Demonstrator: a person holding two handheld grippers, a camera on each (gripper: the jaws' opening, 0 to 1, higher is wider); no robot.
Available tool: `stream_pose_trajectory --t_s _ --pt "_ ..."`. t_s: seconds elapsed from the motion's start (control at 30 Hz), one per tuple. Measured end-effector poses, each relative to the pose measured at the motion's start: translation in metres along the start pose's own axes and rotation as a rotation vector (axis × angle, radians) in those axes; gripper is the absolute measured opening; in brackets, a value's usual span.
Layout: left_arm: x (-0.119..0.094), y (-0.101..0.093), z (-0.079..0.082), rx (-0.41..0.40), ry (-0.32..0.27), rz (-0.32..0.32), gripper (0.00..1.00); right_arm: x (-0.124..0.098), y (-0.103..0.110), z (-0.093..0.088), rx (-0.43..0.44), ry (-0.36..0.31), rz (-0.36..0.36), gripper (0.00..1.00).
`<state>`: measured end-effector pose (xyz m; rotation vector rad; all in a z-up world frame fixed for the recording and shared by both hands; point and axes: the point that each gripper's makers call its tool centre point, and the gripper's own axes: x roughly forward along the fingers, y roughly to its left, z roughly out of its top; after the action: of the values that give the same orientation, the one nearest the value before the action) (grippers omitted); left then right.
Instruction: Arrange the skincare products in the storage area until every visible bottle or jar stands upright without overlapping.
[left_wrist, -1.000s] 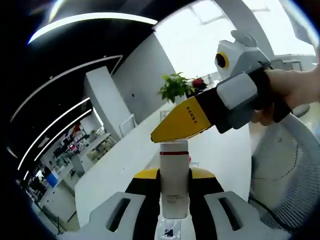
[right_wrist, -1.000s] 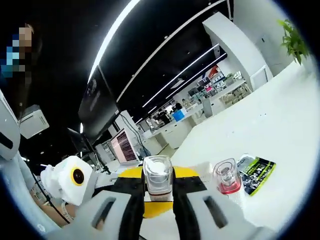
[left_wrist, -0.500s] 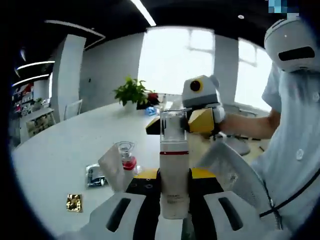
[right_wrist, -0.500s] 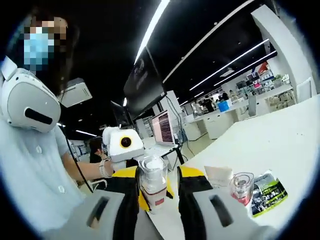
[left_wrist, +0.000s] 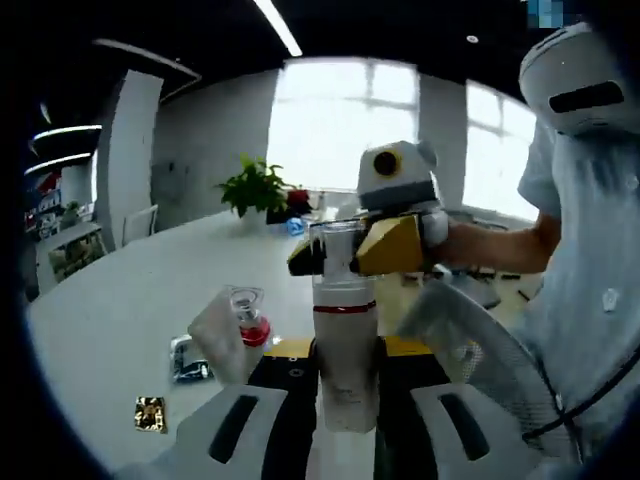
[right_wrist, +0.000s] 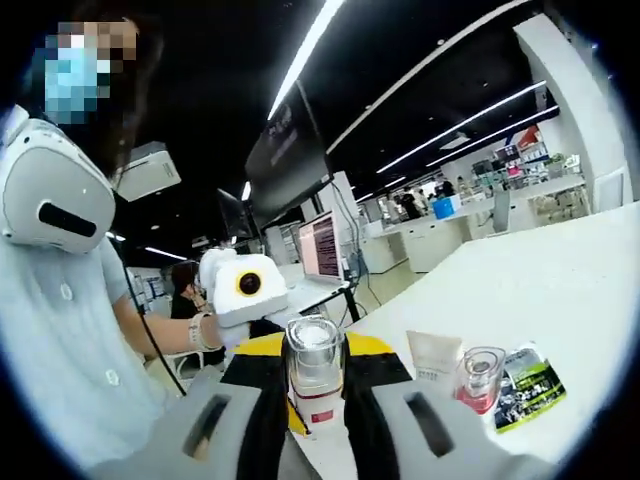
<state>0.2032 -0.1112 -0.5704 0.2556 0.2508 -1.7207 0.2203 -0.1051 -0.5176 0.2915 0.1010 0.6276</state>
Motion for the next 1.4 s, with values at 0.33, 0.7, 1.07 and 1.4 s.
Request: stream_pose_trajectory --t_s 0.33,0.7,1.07,1.4 --pt "0.012 0.022 0.005 0.207 0.092 0.375 0.21 0.002 -0.027 0.006 0.014 -0.103 -0.304 0.19" --pt "0.006 0.041 0.002 0.320 0.140 0.528 0.18 0.000 -0.032 0.003 0.137 -0.200 -0.398 0.19" --pt "-0.010 0.043 -0.007 0.044 0.059 0.389 0.17 -0.001 -0.014 0.007 0.050 -0.138 -0.203 0.25" --pt "-0.002 0.010 -0.005 -0.181 -0.037 0.084 0.17 0.007 -0.001 0.005 -0.047 0.007 -0.017 0.29"
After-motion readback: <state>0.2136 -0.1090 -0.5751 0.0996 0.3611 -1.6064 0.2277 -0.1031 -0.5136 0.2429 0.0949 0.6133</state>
